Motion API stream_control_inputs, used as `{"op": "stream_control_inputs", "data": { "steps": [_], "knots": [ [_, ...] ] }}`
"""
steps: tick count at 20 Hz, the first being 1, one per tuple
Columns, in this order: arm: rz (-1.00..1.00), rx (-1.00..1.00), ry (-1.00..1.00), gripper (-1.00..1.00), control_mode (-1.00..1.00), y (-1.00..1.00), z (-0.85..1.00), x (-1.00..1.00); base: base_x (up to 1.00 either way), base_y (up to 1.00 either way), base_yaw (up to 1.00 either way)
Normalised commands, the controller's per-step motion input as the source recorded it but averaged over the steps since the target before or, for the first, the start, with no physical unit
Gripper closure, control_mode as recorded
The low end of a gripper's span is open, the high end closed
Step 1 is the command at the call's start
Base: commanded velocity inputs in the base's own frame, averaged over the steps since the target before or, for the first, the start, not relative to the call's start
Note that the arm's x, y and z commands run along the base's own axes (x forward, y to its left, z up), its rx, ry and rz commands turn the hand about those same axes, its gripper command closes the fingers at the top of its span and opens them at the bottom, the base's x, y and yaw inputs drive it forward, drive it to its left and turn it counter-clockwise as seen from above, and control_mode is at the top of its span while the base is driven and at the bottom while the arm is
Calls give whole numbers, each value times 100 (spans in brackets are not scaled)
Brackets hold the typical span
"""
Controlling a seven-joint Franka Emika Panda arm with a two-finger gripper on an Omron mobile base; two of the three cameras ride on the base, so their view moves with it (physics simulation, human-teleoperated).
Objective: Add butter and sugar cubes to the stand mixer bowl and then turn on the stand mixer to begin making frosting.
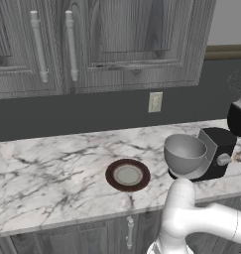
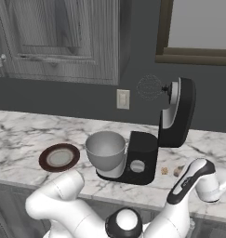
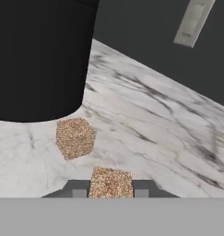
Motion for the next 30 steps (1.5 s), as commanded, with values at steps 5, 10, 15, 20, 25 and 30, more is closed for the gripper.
{"op": "stream_control_inputs", "data": {
  "steps": [5, 10, 15, 20, 25, 30],
  "knots": [
    [0, 0, 0, 100, -100, 0, 18, -52, 0, 0, 0],
    [0, 0, -1, 100, -100, 3, 42, -59, 0, 0, 0],
    [0, 0, -1, 100, -100, 15, 47, -60, 0, 0, 0],
    [0, 0, 0, 100, -100, 45, 57, -56, 0, 0, 0],
    [0, -1, 0, 100, -100, 67, 57, -42, 0, 0, 0],
    [0, -4, 0, 100, -100, 82, 49, -31, 0, 0, 0]
  ]
}}
